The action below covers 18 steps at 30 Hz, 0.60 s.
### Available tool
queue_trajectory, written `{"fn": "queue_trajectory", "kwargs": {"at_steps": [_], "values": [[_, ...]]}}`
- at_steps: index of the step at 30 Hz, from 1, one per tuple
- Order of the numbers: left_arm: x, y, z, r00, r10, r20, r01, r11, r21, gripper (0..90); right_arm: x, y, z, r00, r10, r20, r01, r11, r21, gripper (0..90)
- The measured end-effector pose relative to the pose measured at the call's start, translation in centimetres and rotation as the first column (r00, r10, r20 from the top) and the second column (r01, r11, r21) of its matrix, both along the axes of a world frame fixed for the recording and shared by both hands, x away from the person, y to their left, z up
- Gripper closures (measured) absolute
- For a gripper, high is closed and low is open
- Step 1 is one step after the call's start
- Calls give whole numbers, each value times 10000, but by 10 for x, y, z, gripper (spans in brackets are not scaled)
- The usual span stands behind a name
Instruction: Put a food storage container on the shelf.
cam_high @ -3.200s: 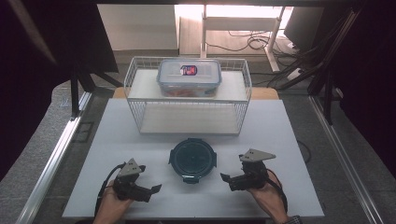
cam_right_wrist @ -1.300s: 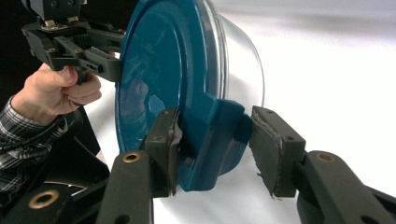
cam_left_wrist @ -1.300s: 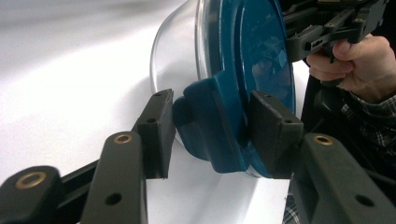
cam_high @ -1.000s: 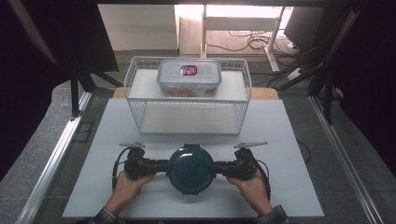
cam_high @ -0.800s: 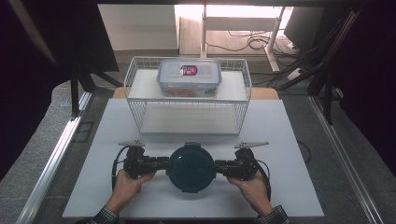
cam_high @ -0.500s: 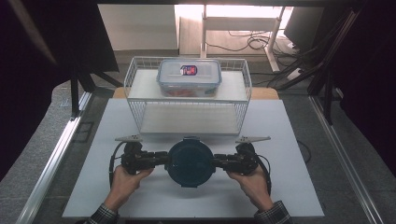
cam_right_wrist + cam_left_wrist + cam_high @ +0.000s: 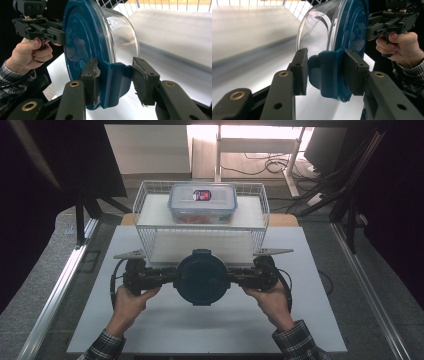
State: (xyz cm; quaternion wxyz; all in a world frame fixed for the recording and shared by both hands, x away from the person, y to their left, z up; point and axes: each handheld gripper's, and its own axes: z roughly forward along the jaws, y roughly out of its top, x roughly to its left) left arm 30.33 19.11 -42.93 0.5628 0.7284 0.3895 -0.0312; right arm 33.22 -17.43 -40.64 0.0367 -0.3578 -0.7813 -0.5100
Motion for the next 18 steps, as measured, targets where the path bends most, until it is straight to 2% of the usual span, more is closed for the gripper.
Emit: {"fn": "queue_trajectory", "kwargs": {"at_steps": [11,18], "values": [[17,1,41,9992,53,408,-52,10000,-27,579,14,2,42,9978,-15,656,13,10000,20,575],[30,2,73,9969,167,766,-169,9999,22,579,28,2,70,9958,-118,909,90,9995,306,575]]}}
